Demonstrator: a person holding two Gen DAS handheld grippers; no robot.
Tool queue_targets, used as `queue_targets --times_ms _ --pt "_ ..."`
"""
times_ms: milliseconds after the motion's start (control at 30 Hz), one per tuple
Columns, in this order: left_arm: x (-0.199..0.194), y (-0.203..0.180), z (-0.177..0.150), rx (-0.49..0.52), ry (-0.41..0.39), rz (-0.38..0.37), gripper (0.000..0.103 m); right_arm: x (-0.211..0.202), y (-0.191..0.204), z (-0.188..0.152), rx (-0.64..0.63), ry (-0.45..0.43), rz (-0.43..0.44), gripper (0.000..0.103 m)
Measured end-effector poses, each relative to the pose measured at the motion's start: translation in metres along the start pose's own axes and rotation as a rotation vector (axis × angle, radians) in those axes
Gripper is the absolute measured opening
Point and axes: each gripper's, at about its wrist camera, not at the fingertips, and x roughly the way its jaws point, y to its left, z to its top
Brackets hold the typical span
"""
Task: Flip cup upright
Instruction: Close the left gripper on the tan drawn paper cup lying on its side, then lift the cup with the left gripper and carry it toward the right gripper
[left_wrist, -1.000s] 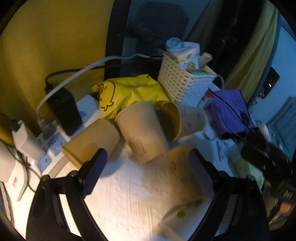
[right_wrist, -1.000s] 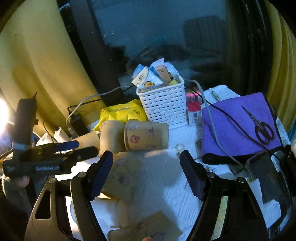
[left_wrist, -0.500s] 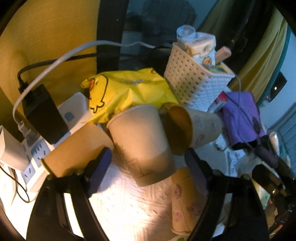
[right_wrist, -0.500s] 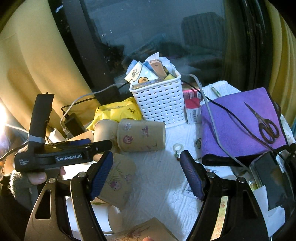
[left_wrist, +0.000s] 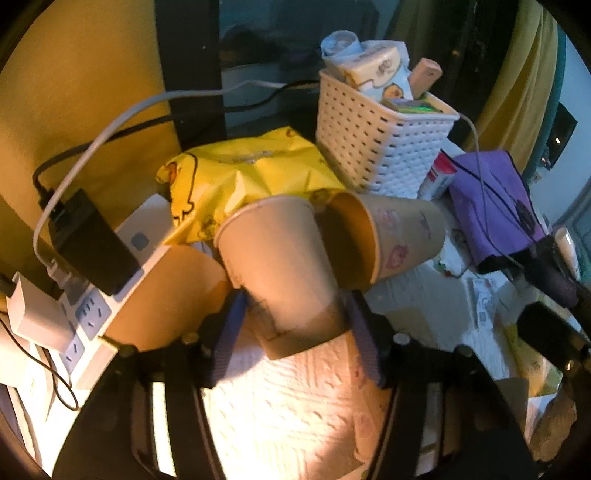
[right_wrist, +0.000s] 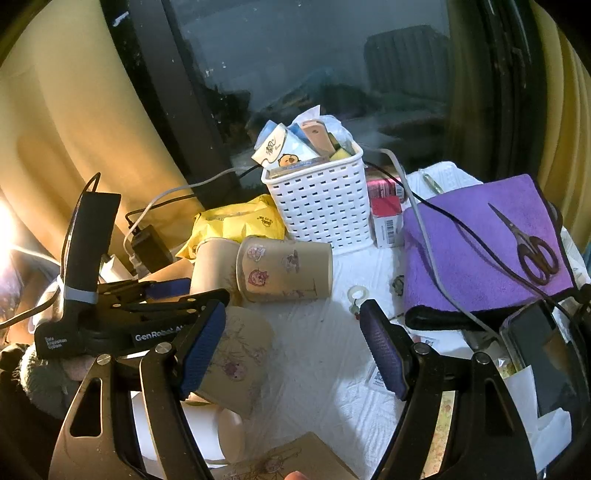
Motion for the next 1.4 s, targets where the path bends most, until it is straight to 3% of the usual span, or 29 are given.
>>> queue_targets --times_ms 167,333,400,567,733,867,1133,1400 --pt "-0.008 0.006 0.000 0.031 0.019 -0.013 0.054 -0.002 -0.002 0.000 0.004 -0.006 0.010 0.078" --pt "-0.022 0.003 -0.007 0.106 0.021 -0.006 0.037 -0.006 -0.002 0.000 0.004 -0.014 0.015 0.078" --pt "-0.022 0.003 -0.010 0.134 0.041 0.000 0.036 -0.006 -0.002 0.000 0.004 -0.014 0.016 0.078" --pt "-0.017 0.002 -0.005 0.154 0.065 -0.001 0.039 -0.009 0.003 -0.001 -0.010 -0.015 0.019 0.078" --pt "0.006 -0.005 0.004 0.147 0.114 -0.007 0.064 -0.012 0.004 -0.001 -0.014 -0.018 0.023 0.078" --pt "0.023 -0.014 0.008 0.165 0.131 0.004 0.064 -0.012 0.000 0.000 -0.007 -0.019 0.021 0.078" --pt "0.022 -0.017 0.008 0.181 0.084 -0.009 0.061 -0.010 -0.001 0.001 -0.006 -0.011 0.025 0.078" --pt "-0.023 -0.010 -0.002 0.167 0.012 -0.028 0.061 -0.024 0.006 -0.001 -0.021 -0.020 0.017 0.078"
